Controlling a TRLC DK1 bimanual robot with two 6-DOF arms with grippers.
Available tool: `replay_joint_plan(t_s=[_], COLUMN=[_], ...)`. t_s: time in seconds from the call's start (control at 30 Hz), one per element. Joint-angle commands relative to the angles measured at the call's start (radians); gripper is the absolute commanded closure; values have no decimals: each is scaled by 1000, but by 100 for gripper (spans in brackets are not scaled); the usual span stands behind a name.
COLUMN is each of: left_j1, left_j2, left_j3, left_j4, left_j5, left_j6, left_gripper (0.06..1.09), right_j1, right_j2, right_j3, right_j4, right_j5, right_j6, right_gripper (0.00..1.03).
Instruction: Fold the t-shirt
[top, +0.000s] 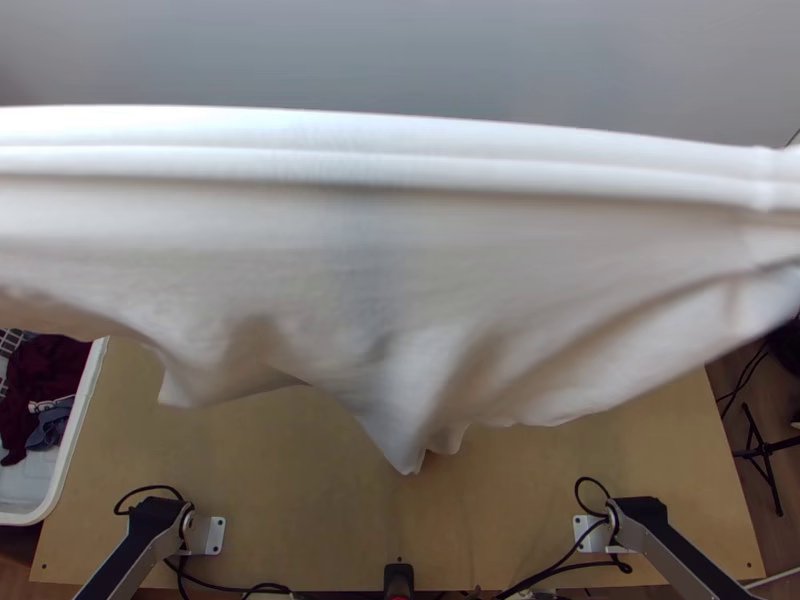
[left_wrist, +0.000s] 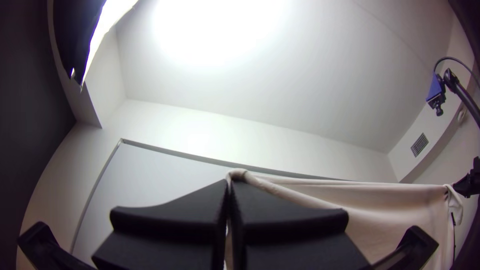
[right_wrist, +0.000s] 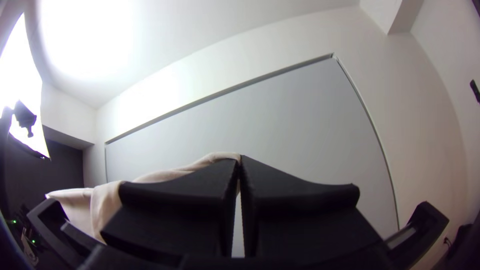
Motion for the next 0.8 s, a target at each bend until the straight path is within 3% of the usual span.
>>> replay_joint_plan(t_s=[0.0,0.27,0.5,0.77], left_j1=[-1,7,19,16], left_j2=[28,30,27,-61], left_j3=[60,60,51,-158], left_j4=[58,113,135,62], left_j5=[10,10,7,-4], left_j6=[37,48,50,30], left_gripper=[105,105,105,105], right_j1=[-19,-44,-39,19], right_j2=[-56,-98,-131,-135], right_j3=[-9,-14,-62,-126], right_j4=[125,212,204,-10], right_j5=[51,137,140,138], right_j6=[-141,-175,-187,-181], right_gripper=[100,100,100,100])
